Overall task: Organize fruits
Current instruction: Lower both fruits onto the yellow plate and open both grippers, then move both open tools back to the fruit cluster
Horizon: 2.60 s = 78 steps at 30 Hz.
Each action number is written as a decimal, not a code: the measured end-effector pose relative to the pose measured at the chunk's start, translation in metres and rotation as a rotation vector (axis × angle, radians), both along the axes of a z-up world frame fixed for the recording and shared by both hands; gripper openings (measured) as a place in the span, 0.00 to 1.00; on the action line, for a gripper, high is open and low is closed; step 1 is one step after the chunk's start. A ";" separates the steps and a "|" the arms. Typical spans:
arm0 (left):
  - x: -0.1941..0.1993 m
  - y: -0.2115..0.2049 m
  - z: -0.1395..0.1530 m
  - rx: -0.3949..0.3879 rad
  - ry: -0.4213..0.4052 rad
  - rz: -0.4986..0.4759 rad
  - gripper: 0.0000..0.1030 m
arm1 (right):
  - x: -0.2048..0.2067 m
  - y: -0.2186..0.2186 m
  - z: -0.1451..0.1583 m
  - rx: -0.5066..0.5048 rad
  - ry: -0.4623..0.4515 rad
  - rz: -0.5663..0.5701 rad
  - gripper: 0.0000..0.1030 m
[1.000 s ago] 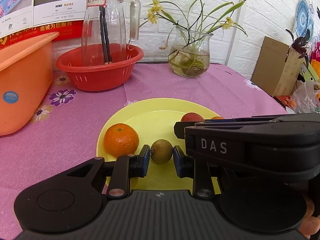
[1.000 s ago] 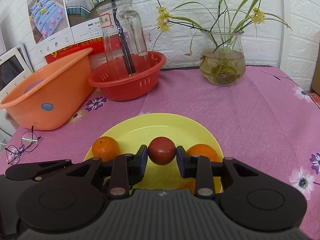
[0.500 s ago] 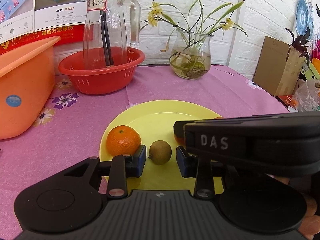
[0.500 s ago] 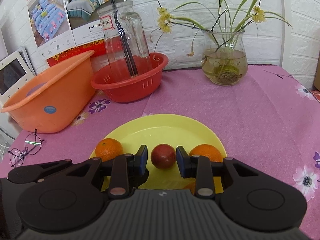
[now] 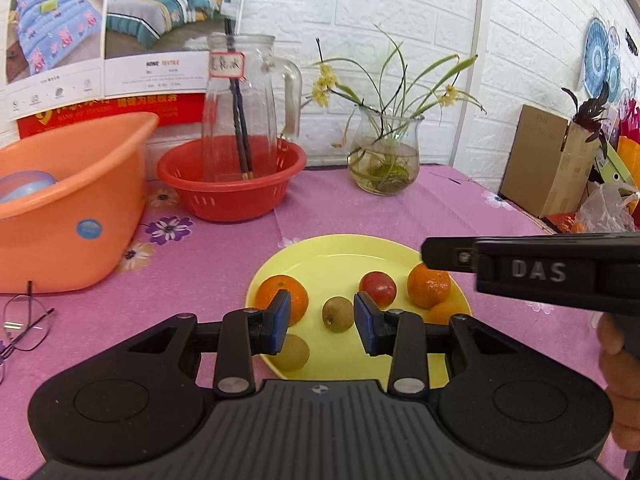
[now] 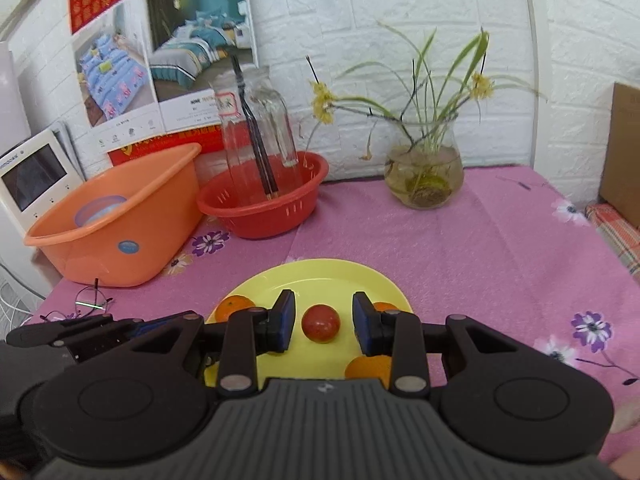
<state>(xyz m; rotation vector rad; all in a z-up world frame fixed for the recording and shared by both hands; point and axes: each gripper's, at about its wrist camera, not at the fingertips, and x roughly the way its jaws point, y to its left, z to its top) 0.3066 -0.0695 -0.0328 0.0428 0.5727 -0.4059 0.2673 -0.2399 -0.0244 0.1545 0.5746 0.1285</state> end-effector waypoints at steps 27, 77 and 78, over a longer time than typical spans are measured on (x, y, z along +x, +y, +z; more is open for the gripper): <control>-0.147 0.078 0.000 0.071 -0.065 -0.017 0.48 | -0.180 0.029 0.019 -0.124 -0.170 0.150 0.74; -0.163 0.048 -0.048 0.136 0.037 -0.185 0.36 | -0.194 0.060 -0.052 -0.048 0.102 0.180 0.74; -0.163 0.048 -0.048 0.135 0.039 -0.187 0.35 | -0.194 0.061 -0.052 -0.050 0.102 0.179 0.74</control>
